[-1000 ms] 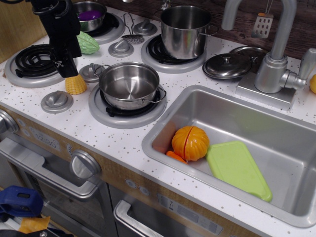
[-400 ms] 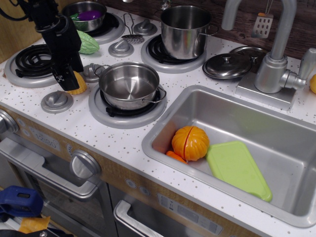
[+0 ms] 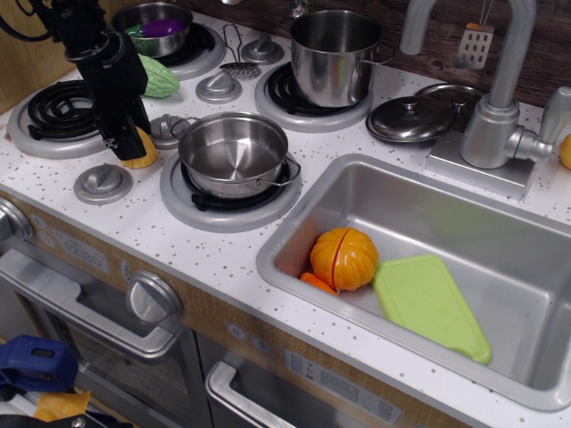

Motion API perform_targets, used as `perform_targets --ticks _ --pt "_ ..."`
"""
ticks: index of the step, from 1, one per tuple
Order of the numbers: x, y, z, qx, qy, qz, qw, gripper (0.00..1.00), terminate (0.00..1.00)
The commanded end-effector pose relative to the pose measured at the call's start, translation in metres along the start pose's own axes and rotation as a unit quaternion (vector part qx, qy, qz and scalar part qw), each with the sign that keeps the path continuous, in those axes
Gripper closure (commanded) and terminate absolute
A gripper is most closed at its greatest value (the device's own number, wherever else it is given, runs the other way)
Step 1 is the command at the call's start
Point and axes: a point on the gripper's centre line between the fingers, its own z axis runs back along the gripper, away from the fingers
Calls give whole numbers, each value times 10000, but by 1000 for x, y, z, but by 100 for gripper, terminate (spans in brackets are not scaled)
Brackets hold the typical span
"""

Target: Put corn in pan which is on stove

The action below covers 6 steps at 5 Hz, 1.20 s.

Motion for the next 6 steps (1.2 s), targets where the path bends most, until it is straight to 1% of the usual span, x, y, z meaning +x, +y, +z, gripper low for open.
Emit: perform_targets --ticks 1,2,3,4,5,6 --pt "15 8 50 409 348 31 9986 100 0" --pt "28 4 80 539 684 82 9962 100 0" --pt "42 -2 95 680 860 107 9939 100 0" --pt "71 -11 98 830 841 242 9927 100 0" --pt "89 -19 84 618 565 428 9956 100 0" --pt "99 -30 68 439 367 548 9969 100 0"
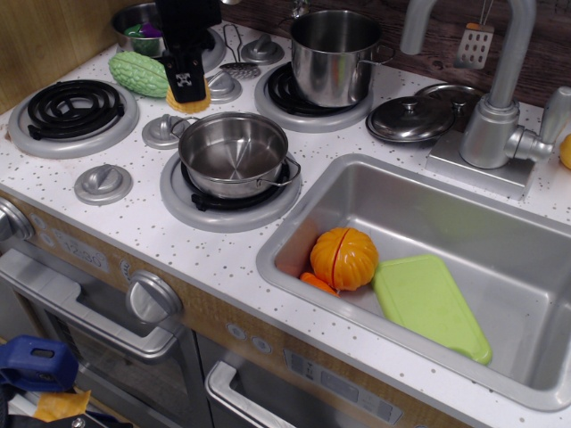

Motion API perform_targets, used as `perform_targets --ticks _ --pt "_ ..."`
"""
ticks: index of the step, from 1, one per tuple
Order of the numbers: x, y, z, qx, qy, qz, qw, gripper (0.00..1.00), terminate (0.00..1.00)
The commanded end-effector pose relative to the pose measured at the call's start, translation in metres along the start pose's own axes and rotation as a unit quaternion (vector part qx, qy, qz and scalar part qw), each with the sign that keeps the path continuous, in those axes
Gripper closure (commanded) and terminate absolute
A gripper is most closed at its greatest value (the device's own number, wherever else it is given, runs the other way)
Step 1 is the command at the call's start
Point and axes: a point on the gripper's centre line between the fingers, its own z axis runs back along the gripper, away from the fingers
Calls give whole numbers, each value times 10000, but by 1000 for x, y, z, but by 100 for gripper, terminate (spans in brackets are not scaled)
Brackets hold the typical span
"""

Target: Put corn in pan which is on stove

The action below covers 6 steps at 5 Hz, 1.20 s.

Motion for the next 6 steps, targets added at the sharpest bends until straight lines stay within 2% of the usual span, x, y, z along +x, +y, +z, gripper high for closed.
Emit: perform_targets --ticks 1,2,3,4,5,6 --pt "12 -15 -9 106 -362 -49 9993 100 0" --pt "11 -17 -22 12 -484 -120 9988 100 0" --pt "9 -18 -24 36 -487 -141 9987 100 0" --pt "10 -17 -24 -5 -588 -264 9979 0 0" --pt "10 -17 -24 -5 -588 -264 9979 0 0" --pt "10 -17 -24 -5 -588 -264 9979 0 100"
